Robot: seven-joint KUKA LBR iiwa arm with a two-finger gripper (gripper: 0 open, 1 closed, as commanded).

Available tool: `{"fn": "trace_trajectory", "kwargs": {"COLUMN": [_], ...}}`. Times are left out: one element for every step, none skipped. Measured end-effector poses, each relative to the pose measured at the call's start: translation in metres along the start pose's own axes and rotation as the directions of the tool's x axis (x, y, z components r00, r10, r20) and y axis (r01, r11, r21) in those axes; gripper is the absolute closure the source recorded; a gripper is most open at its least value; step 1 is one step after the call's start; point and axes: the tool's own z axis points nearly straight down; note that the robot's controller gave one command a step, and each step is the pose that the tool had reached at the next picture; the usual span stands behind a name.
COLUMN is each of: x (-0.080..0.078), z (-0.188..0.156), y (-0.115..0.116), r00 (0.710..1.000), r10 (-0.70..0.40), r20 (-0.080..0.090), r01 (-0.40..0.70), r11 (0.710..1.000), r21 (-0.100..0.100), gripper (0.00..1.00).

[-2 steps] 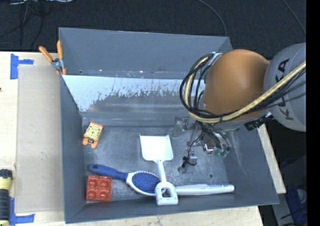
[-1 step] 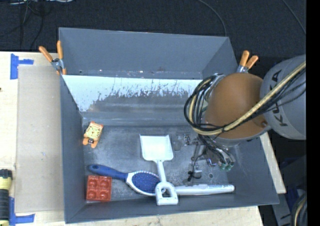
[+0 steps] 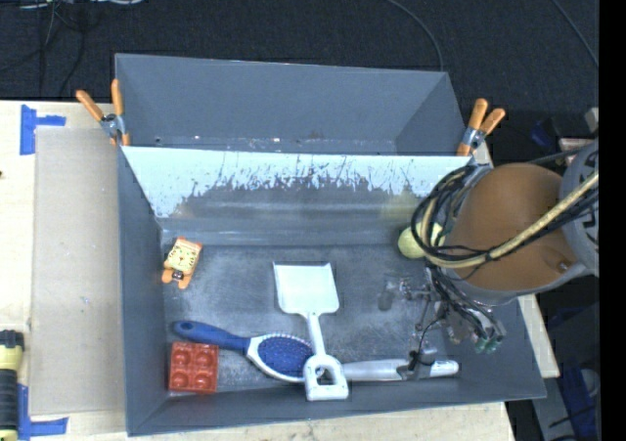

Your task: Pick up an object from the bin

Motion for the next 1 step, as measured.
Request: {"fn": "trace_trajectory", "kwargs": {"x": [-0.0017], "z": [0.0296], "y": [0.0248], "r00": [0.981], "r10": [-0.195], "r20": [0.000], "r01": [0.195], "r11": [0.981], "r21": [-0.002], "gripper": [0.00]}}
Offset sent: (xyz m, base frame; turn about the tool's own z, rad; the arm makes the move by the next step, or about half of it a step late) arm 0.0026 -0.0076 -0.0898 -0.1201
